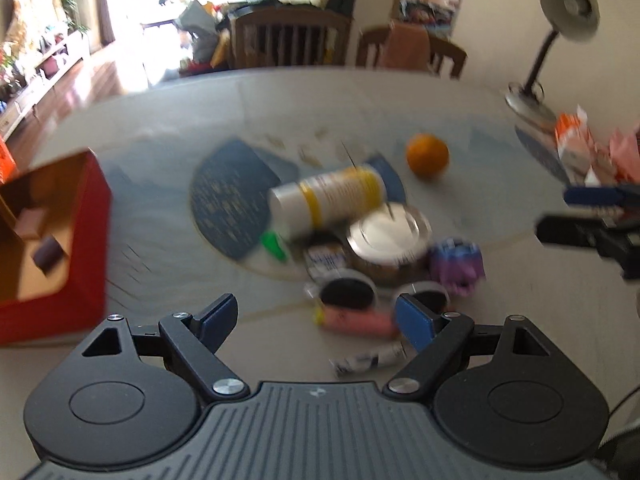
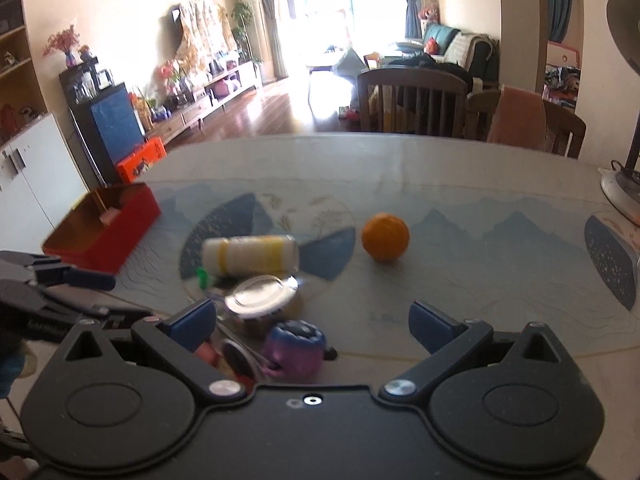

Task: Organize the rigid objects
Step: 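Withdraw both tools from the red tin back toward the remaining objects, then grasp the purple squishy toy with the right tool while the left tool grasps the nail clipper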

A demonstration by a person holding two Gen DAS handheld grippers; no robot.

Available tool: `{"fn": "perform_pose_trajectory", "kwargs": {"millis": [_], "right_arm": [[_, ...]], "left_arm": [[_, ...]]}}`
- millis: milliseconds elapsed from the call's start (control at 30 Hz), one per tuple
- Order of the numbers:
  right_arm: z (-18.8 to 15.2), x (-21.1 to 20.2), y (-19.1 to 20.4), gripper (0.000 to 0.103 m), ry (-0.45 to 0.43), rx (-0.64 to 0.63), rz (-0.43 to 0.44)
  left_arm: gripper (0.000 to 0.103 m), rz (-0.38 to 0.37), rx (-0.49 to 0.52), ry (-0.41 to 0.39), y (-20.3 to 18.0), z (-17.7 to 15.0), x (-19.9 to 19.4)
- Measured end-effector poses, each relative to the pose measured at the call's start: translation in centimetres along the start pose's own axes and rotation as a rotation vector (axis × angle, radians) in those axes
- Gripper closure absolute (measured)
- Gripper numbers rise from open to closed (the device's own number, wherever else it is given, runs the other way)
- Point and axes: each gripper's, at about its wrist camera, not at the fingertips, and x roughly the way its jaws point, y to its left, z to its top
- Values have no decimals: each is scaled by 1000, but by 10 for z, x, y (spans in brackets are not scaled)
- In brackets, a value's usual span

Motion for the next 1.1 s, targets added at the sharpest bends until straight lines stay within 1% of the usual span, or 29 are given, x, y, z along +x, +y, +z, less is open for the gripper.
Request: {"fn": "perform_pose_trajectory", "kwargs": {"millis": [133,200,367,500,567,833,933,1000,1067,1100], "right_arm": [[-5,17,-12,1,49,16,12],[-9,24,-15,2,73,10,20],[-13,38,-18,7,116,5,46],[-13,44,-16,11,130,-3,71],[-13,47,-15,12,139,-3,78],[-13,58,-10,22,154,6,104],[-12,61,-7,23,153,5,110],[-11,64,-5,24,157,9,106],[-11,66,-5,26,163,21,107],[-11,67,-5,26,167,29,109]], "left_arm": [[17,-9,5,79,-11,-14,20],[17,-5,4,106,-14,-18,29],[17,-18,-11,145,-19,-23,38],[17,-41,-53,175,-19,-23,47],[17,-37,-59,176,-21,-22,49],[17,-21,-71,170,-29,-21,52],[23,-21,-57,166,-32,-22,50],[30,-16,-48,161,-35,-22,50],[40,-11,-46,154,-36,-22,49],[42,-9,-48,153,-36,-22,49]]}}
